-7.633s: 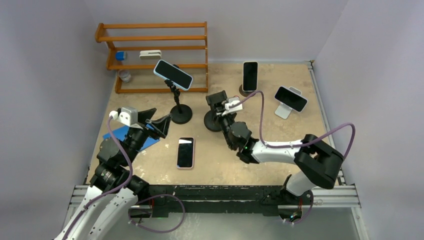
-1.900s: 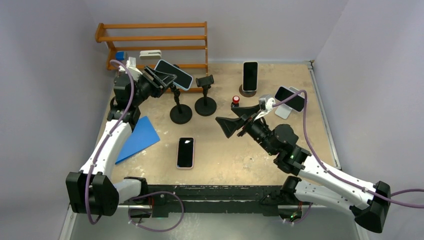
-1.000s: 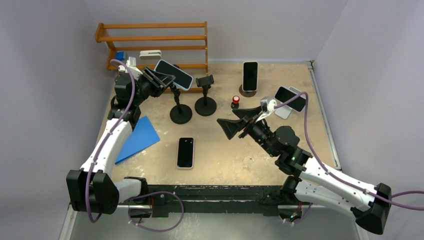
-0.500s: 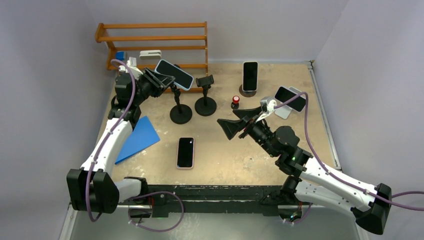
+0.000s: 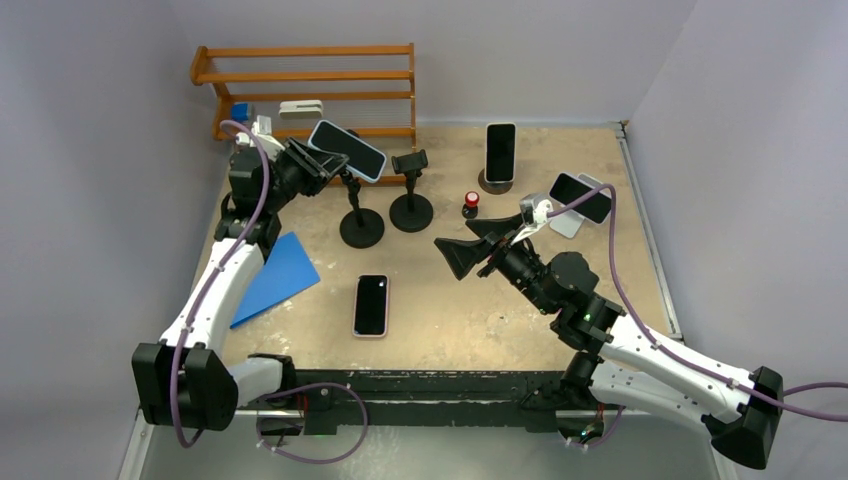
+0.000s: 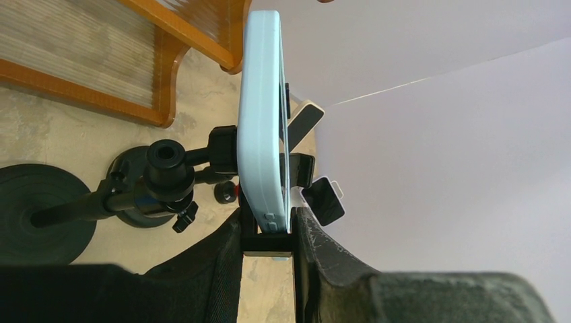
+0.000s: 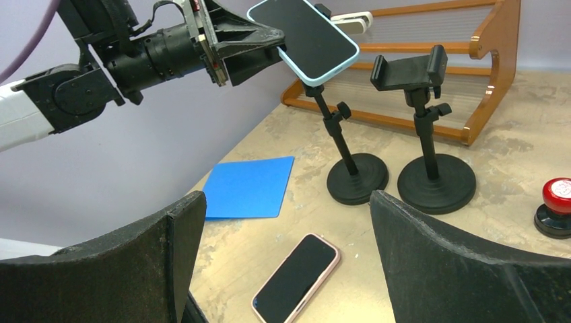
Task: Remove the phone from the phone stand
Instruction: Pick up the phone stand with the phone at the center of the board.
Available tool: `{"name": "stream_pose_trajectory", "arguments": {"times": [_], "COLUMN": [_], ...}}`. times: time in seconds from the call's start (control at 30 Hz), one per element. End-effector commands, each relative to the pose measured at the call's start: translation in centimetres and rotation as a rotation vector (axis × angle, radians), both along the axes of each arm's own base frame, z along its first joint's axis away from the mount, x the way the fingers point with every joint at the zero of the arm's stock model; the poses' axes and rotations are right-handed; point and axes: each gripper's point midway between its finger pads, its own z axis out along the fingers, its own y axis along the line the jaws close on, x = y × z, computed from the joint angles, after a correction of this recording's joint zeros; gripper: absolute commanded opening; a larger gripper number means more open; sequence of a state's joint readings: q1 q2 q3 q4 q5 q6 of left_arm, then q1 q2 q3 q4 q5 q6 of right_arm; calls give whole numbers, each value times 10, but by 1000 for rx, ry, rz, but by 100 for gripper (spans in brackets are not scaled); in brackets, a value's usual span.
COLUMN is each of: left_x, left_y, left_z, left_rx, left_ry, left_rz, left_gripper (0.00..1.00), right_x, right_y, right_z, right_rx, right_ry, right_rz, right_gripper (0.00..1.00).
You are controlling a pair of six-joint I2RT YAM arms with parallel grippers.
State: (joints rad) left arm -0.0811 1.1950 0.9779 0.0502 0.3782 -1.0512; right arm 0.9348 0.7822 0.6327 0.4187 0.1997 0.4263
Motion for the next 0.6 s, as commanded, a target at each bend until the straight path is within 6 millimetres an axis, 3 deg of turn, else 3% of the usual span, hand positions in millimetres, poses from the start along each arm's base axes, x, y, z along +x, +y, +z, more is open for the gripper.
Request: {"name": "stream_pose_trajectory", "arguments": {"times": [0.0,0.57], "left_x": [-14,-42], "left_y": [5,6], "left_z": [70,112], "left_rx": [21,21], "left_ry": [-225,-316], "left_rz": [23,13], "left_gripper": [0,0], "right_x": [2,-2], "right_y": [-8,-13], "right_z": [21,27], "right_rx": [47,58], "right_ry": [-39,-48], "right_rz": [-30,-32], "right_gripper": [92,92]}}
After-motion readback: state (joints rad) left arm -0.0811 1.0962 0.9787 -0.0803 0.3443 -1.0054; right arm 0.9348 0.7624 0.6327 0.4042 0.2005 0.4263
